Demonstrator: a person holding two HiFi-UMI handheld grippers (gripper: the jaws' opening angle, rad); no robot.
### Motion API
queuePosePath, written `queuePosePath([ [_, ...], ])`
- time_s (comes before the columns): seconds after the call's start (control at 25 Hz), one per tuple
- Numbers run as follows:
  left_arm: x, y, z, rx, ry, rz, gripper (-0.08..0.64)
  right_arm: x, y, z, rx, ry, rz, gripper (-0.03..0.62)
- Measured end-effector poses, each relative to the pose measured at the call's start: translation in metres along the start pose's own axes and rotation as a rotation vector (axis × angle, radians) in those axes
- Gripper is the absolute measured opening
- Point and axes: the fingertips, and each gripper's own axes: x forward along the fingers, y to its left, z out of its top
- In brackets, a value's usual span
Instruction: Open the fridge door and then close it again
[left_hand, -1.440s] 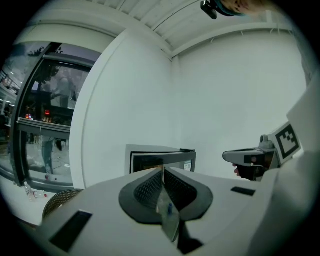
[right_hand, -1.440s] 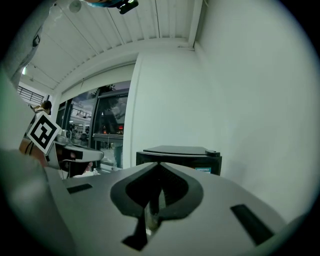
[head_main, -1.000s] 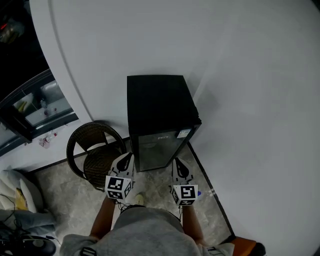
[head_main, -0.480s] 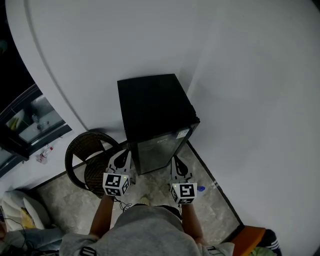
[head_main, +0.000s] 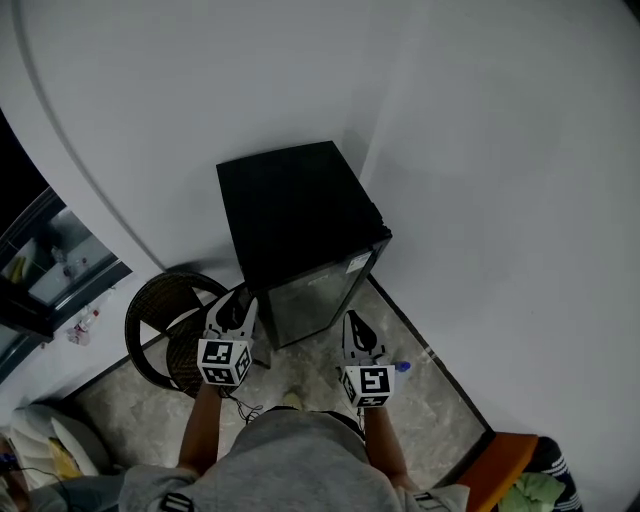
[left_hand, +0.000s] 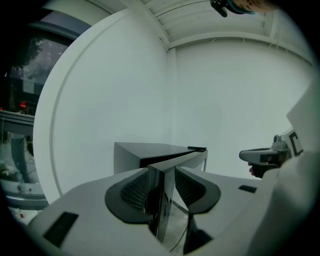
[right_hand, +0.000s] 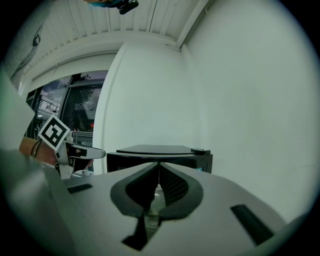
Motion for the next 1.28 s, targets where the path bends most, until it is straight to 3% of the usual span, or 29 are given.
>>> queuePosePath([
  [0.28, 0.019, 0.002, -0.009, -0.004, 0.026, -0.044, 0.214, -0.006, -0.020, -0.007, 0.004, 0.022, -0.061, 0.025],
  [0.84, 0.040, -0.004, -0.010, 0.007, 0.052, -0.093, 0.236, -0.005, -0.034, -0.013, 0.012, 0.044, -0.100, 0.025],
  [1.28, 0.039, -0.005, -0.009, 0.023, 0.045, -0.081, 0.238, -0.007, -0.040, -0.015, 0.017, 0.035, -0.108, 0.025],
])
